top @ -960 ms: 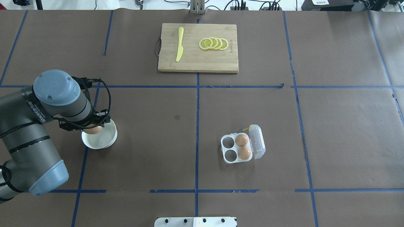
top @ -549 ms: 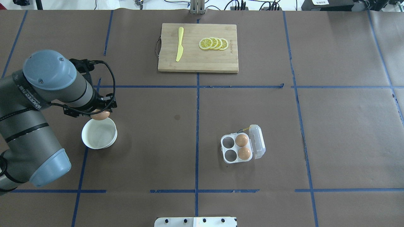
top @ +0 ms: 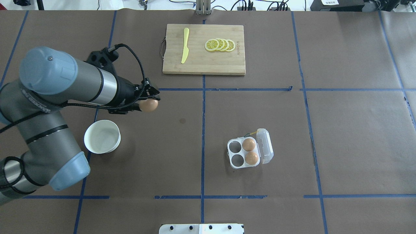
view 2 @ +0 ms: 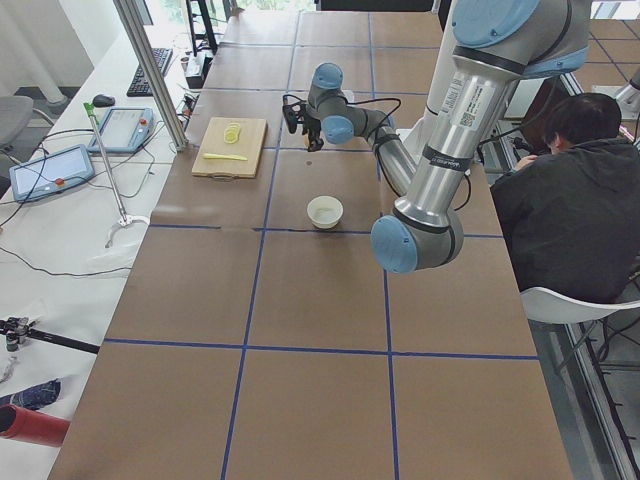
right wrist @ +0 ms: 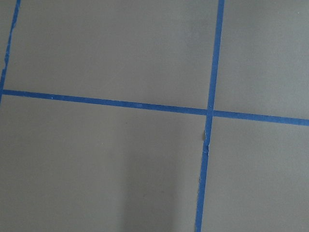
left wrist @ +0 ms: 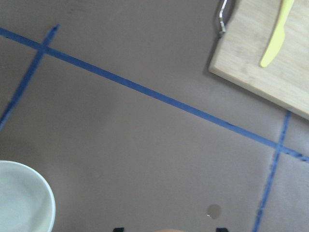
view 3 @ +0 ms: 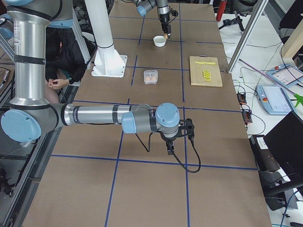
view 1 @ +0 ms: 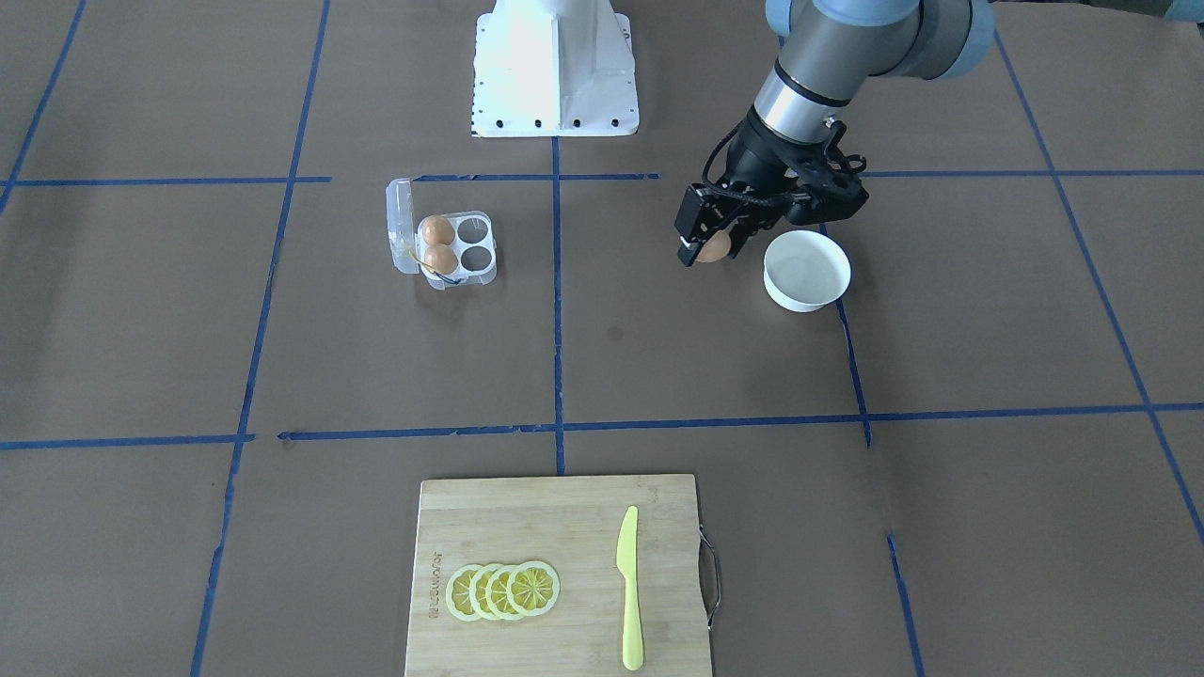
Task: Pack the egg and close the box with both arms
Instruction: 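Lift the egg out of the bowl with the left gripper toward the carton, then lower the egg into an empty carton cup and open the left gripper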
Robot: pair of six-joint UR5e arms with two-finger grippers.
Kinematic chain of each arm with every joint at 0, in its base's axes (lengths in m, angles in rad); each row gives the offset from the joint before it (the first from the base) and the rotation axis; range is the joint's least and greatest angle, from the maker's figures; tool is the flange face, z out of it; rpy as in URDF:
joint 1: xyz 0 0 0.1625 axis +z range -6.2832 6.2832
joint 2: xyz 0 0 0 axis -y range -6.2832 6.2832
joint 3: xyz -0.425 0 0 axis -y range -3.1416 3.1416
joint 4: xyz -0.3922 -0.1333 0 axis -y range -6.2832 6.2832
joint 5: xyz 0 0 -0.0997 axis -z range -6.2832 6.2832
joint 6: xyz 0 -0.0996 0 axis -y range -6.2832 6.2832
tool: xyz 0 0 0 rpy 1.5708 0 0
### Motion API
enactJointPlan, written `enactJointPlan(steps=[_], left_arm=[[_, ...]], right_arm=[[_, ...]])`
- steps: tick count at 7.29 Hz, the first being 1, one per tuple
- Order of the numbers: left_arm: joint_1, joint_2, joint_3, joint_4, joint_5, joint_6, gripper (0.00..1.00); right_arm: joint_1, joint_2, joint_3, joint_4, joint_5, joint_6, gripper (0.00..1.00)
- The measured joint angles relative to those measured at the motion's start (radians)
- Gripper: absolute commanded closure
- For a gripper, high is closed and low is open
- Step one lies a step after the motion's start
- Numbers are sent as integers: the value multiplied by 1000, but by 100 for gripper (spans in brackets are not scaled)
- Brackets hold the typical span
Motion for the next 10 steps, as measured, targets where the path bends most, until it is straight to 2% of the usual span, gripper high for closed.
enactJointPlan(steps=[1, 4, 6, 10], left_arm=[[47, -49, 73, -120, -3, -82, 100], [160, -172, 231, -288, 18, -182, 100], [225, -235, 347, -402, 111, -214, 100], [286, -304, 452, -465, 195, -242, 99]], right_arm=[[0, 0, 0, 0, 0, 0, 0], [0, 0, 9, 0, 1, 0, 0], [1, -1, 16, -4, 2, 0, 0], [0, -2, 21, -8, 2, 1, 0]])
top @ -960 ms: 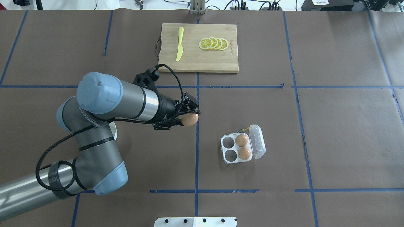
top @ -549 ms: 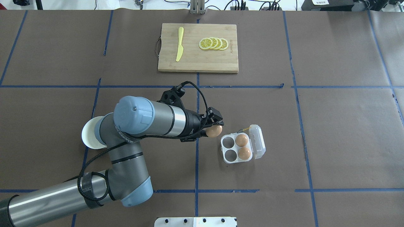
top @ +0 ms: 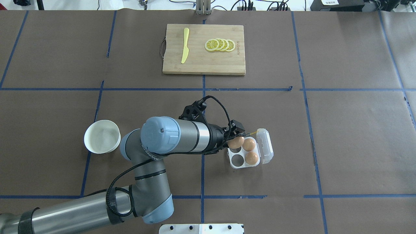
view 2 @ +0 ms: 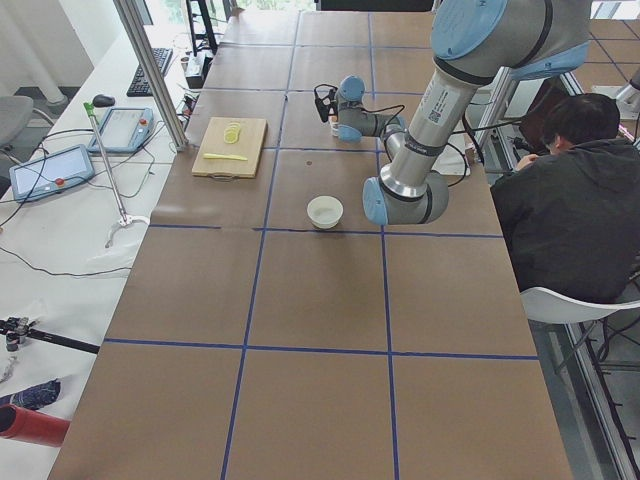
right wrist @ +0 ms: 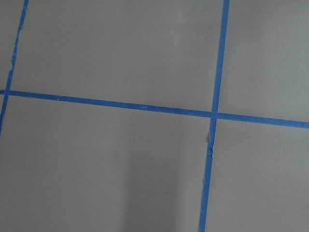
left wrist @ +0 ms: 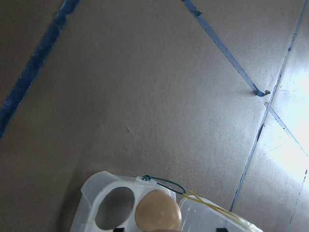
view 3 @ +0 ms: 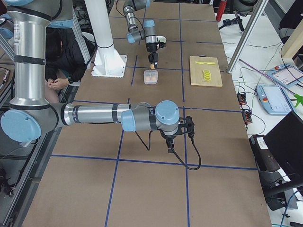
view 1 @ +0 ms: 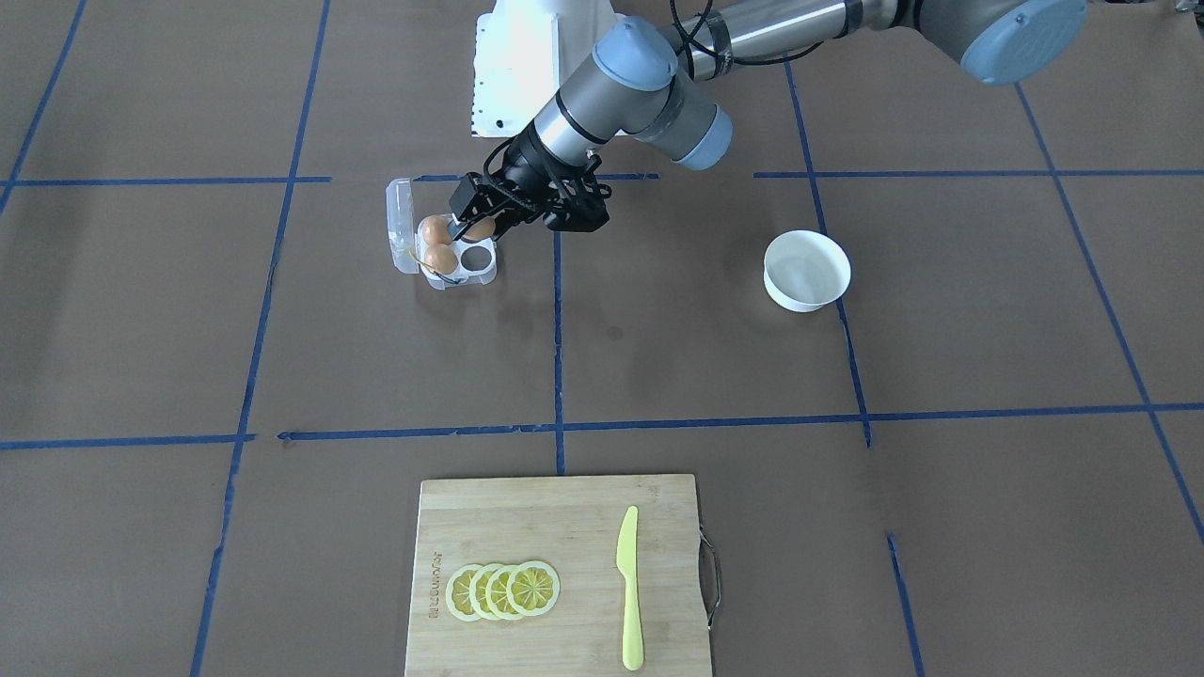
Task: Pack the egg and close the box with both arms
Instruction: 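Lower the egg into an empty carton cup and open the left gripper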
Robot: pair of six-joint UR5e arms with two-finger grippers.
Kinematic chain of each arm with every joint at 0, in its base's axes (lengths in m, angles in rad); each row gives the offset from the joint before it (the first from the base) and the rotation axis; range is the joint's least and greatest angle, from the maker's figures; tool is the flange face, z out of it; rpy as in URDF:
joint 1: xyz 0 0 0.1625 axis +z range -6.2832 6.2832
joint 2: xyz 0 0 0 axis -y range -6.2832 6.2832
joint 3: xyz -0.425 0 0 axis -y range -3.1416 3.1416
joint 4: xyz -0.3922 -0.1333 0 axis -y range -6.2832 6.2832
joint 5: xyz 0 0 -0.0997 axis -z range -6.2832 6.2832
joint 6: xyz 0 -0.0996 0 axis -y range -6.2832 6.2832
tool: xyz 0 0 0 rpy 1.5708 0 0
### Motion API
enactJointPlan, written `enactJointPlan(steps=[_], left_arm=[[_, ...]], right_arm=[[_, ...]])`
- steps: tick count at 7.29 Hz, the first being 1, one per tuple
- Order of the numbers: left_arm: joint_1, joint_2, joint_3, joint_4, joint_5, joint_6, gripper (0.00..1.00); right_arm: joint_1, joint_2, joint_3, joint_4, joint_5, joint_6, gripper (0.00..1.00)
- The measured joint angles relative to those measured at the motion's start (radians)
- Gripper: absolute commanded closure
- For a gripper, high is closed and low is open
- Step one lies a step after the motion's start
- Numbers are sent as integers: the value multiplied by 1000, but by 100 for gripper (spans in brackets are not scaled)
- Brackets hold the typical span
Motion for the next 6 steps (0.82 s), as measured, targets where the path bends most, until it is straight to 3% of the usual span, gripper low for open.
enactJointPlan(steps=[2, 3, 4, 5, 6], left_arm=[[11, -17, 41, -12, 12, 0, 82], [15, -28, 61, -16, 13, 1, 55], [17, -33, 71, -18, 13, 1, 12], [18, -34, 74, -19, 13, 2, 1], [18, -33, 72, -19, 13, 5, 1]], right_arm=[[0, 0, 0, -2, 0, 0, 0], [0, 0, 0, -2, 0, 1, 0], [0, 0, -1, -3, 0, 1, 0], [0, 0, -1, -3, 0, 1, 0], [0, 0, -1, -4, 0, 1, 0]])
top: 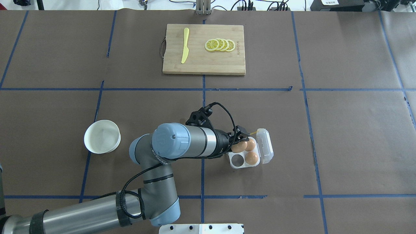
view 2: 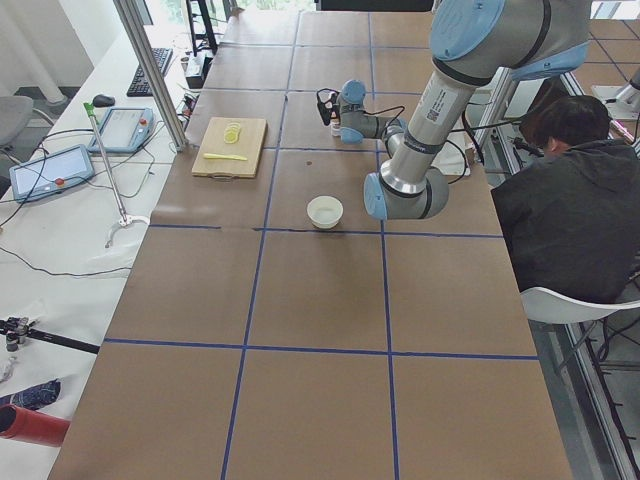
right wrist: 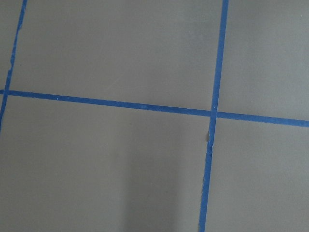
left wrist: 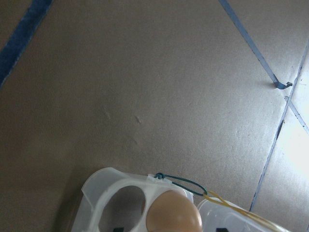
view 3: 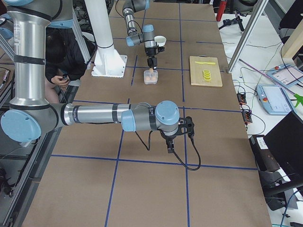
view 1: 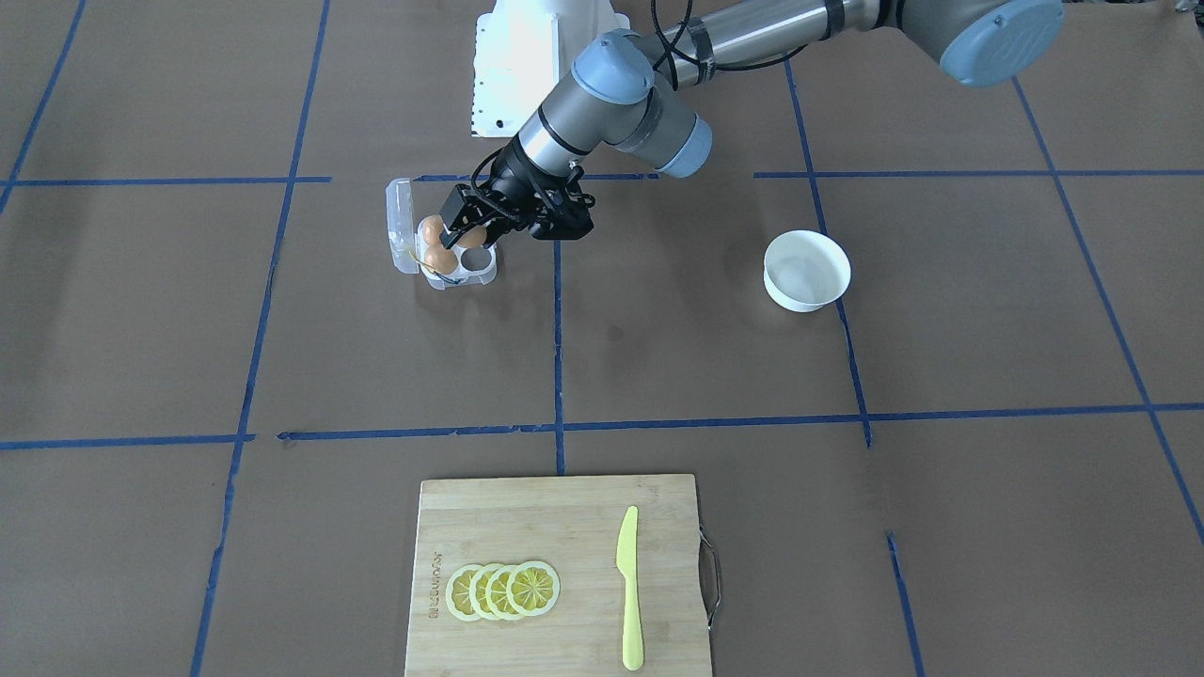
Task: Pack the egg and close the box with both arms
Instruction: 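Lower the egg into an empty carton cup and open the left gripper, then raise the left gripper away from the carton while the right arm approaches the lid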
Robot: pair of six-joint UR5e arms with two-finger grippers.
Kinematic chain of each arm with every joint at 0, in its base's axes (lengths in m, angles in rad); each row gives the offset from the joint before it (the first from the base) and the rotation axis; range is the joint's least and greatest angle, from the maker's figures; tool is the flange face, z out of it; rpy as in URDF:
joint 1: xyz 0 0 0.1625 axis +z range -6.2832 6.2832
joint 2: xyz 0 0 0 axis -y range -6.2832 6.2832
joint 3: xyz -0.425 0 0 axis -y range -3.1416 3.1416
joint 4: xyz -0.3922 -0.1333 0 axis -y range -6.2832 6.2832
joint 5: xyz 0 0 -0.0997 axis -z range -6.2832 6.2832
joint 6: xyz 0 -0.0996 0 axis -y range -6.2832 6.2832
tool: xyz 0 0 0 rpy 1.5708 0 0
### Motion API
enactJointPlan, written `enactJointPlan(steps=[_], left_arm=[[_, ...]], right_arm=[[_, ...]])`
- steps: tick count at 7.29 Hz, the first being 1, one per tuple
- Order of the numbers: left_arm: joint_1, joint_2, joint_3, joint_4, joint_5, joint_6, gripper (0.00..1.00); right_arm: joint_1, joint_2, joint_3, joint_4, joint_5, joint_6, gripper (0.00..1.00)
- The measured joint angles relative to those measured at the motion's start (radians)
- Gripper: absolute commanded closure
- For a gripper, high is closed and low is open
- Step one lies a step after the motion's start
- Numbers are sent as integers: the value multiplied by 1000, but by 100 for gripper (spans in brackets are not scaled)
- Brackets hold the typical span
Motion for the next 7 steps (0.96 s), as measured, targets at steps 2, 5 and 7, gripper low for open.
enactJointPlan(steps=[2, 5, 7], left_arm=[[-4, 1, -11, 0, -1, 9, 1], [-81, 13, -71, 20, -94, 16, 1], [-170, 32, -111, 77, -206, 56, 1]], right_arm=[[0, 1, 0, 0, 0, 0, 0], [0, 2, 7, 1, 0, 2, 0], [-5, 2, 49, 6, 2, 74, 0]])
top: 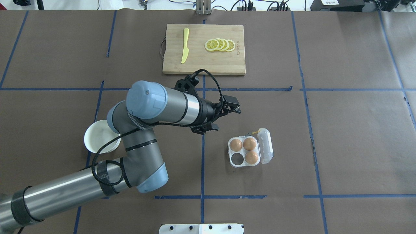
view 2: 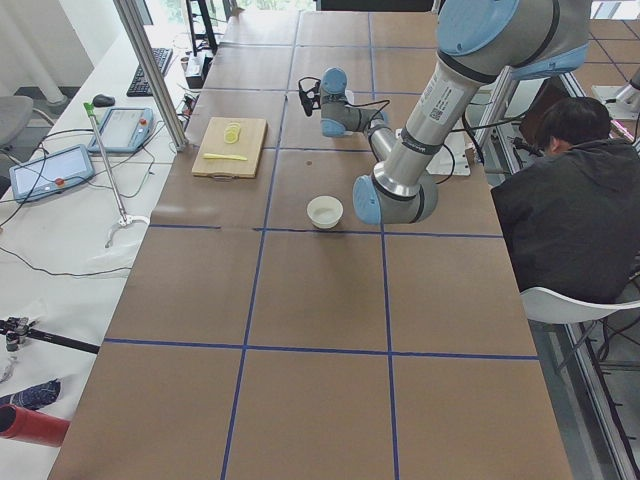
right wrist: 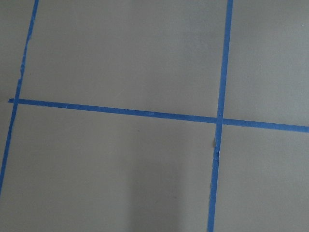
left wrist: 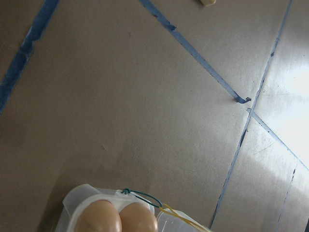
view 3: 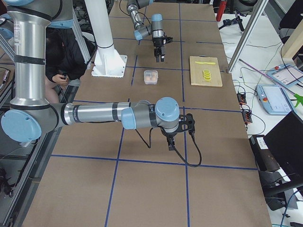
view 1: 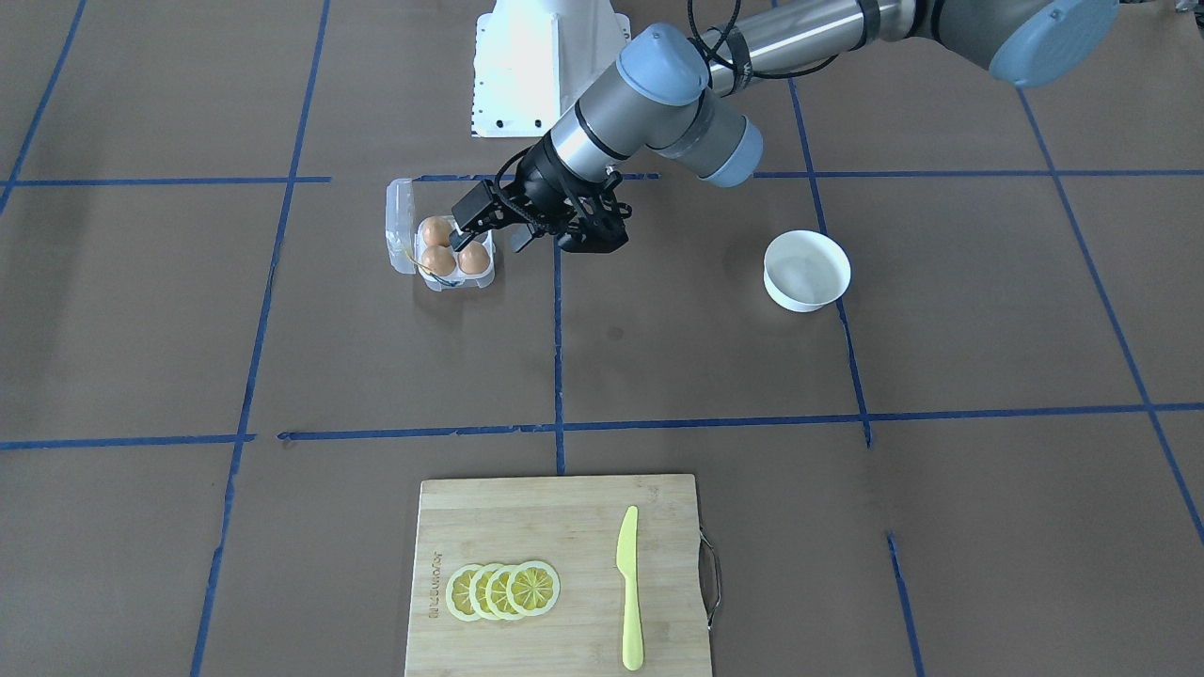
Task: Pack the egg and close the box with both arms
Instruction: 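Raise the left gripper away from the carton while the right arm approaches the lid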
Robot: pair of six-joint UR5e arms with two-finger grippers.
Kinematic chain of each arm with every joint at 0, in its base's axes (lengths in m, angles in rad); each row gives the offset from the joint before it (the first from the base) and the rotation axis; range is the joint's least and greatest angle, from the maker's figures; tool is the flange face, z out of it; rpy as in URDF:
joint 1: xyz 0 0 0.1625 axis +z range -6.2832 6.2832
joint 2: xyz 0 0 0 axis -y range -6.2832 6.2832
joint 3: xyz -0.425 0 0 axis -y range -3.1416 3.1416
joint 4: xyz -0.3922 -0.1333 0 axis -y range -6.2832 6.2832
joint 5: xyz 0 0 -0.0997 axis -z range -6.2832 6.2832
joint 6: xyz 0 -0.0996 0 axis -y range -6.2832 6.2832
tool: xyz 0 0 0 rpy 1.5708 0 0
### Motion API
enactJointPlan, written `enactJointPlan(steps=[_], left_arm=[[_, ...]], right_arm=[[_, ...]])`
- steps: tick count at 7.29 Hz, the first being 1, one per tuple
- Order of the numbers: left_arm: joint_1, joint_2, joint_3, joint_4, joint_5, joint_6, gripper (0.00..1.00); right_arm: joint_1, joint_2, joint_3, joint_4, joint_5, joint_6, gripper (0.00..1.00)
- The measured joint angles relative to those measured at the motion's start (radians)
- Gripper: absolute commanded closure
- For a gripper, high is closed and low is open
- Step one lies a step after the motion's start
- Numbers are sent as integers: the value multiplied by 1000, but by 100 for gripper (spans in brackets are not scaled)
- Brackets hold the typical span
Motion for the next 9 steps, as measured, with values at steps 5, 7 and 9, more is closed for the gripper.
enactJointPlan(steps=[5, 7, 9], left_arm=[[-215, 134, -291, 493, -152, 331, 1], [-321, 145, -390, 677, -160, 452, 1], [-411, 155, -414, 757, -161, 606, 1]], right_arm=[[-296, -23, 183, 235, -81, 593, 4], [-544, -51, 191, 492, -228, 949, 35], [-752, -29, 205, 558, -339, 1118, 100]])
